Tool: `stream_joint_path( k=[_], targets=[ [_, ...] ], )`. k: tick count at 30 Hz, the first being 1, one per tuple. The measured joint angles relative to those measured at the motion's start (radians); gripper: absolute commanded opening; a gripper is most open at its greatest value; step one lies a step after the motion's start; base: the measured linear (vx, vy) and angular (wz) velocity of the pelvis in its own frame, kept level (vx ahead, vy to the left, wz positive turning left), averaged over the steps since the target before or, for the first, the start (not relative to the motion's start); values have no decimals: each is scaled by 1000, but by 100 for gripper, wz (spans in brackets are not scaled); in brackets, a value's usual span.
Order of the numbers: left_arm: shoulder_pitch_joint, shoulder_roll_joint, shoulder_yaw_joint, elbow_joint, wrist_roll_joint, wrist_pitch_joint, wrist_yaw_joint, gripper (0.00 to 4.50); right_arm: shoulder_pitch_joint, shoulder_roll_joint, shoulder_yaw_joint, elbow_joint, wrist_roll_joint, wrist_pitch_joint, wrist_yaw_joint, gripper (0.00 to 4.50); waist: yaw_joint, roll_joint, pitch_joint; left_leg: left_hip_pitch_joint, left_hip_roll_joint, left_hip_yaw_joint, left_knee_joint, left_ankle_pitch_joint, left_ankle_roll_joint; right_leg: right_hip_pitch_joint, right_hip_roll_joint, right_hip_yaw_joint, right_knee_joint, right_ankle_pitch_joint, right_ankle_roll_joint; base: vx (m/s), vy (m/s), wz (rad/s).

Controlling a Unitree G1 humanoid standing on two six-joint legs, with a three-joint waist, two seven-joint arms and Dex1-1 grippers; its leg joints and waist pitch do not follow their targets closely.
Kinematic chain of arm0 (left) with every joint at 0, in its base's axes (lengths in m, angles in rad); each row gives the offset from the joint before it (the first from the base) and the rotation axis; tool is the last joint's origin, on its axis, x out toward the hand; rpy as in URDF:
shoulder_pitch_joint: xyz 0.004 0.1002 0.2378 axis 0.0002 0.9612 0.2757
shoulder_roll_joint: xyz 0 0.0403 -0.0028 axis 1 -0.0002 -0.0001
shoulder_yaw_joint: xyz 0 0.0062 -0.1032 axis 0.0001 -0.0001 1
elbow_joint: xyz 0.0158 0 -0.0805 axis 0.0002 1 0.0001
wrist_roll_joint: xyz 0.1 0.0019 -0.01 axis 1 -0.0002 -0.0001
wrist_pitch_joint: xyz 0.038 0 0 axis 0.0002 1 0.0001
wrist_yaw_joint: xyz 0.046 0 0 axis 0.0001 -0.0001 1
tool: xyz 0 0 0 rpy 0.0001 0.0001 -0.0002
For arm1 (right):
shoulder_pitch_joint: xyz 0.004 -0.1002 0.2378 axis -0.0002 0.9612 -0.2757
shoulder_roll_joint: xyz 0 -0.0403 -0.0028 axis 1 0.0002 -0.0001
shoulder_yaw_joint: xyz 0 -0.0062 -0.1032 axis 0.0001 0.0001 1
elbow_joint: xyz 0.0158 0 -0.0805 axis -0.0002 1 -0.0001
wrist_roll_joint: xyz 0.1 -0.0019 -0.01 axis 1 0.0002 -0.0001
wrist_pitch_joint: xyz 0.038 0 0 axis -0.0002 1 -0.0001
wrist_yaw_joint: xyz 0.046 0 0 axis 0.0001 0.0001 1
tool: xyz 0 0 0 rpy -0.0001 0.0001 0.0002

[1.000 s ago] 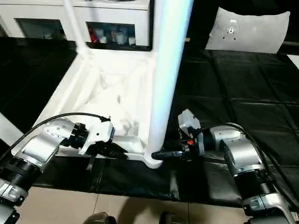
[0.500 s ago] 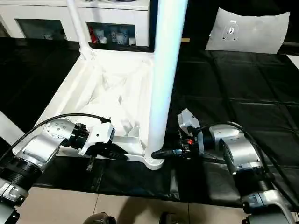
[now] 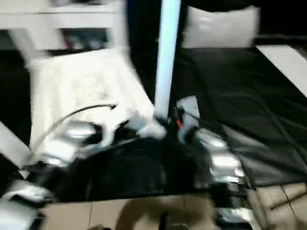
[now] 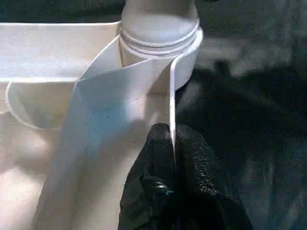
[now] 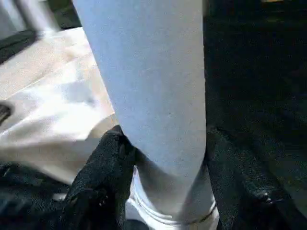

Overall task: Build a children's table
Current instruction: Rotate leg to tighten

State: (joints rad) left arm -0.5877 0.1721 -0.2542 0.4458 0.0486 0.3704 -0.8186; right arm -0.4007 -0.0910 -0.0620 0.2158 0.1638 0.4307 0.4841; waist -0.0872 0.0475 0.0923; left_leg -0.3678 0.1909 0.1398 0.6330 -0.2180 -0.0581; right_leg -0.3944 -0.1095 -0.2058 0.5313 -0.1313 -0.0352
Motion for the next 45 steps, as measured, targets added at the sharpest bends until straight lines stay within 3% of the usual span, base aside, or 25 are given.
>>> stream_joint_path(
  k=[1,3,6,12,18,22,31,33,36,37,41,43,45],
  targets=[
    [-1,-13,3,0,7,7,20,0,-3,12,-7,0,-4,1,-27,196,-1,1,-1,0,-1,0,-1,0,0,0,0,0,0,0,0,0,0,0],
    [-2,-35,6,-2,17,17,52,0,-6,31,-14,-3,-9,0,-72,252,-1,4,-3,-1,-2,0,-5,0,0,0,-1,0,0,0,0,0,0,0],
    [-2,-39,3,-7,23,17,65,0,-5,51,-22,-14,-6,4,-85,287,2,4,-3,-2,-2,0,-10,0,0,0,-1,1,1,6,-1,0,0,0],
    [-2,0,-29,-19,23,-27,19,0,13,-4,-10,-17,27,-12,12,333,14,4,-3,-2,-1,-1,-12,-1,-2,-6,-1,1,12,11,-3,0,0,0],
    [22,83,-39,-40,5,-95,-111,0,69,-169,26,-48,82,-22,286,390,43,6,-4,-2,0,-2,-16,1,2,-8,1,1,15,12,-5,0,0,0],
    [29,165,-61,-37,-18,-180,-242,0,80,-308,79,-27,78,-132,504,431,68,7,-4,-1,-1,0,-16,1,2,-9,1,3,14,12,-5,0,0,0],
    [33,262,-94,-35,-50,-271,-442,0,39,-437,137,44,102,-197,811,431,116,7,-4,1,0,3,-16,2,2,-9,1,6,15,14,-8,0,0,0],
    [33,275,-101,-35,-53,-287,-468,0,21,-441,154,69,109,-200,859,405,125,6,-4,1,0,3,-16,2,2,-9,1,7,16,14,-8,0,0,0],
    [33,279,-111,-36,-54,-302,-503,0,-2,-441,174,94,119,-200,916,386,133,6,-4,1,0,4,-15,2,2,-9,1,8,17,14,-8,0,0,0],
    [33,280,-115,-38,-55,-304,-510,0,-9,-441,177,104,122,-199,927,360,136,6,-5,1,0,5,-15,2,2,-9,1,8,17,14,-8,0,0,0],
    [33,280,-128,-49,-55,-305,-533,0,-34,-432,191,144,123,-201,965,348,145,5,-5,2,0,6,-15,2,2,-9,1,10,17,14,-8,0,0,0],
    [33,281,-136,-55,-56,-308,-539,0,-41,-427,201,163,122,-206,971,314,147,5,-5,2,0,6,-15,2,2,-9,1,10,17,14,-8,0,0,0],
    [33,281,-139,-58,-56,-308,-545,0,-44,-422,211,187,121,-214,986,310,147,5,-5,1,0,6,-15,2,2,-9,1,10,17,13,-7,0,0,0]
  ],
)
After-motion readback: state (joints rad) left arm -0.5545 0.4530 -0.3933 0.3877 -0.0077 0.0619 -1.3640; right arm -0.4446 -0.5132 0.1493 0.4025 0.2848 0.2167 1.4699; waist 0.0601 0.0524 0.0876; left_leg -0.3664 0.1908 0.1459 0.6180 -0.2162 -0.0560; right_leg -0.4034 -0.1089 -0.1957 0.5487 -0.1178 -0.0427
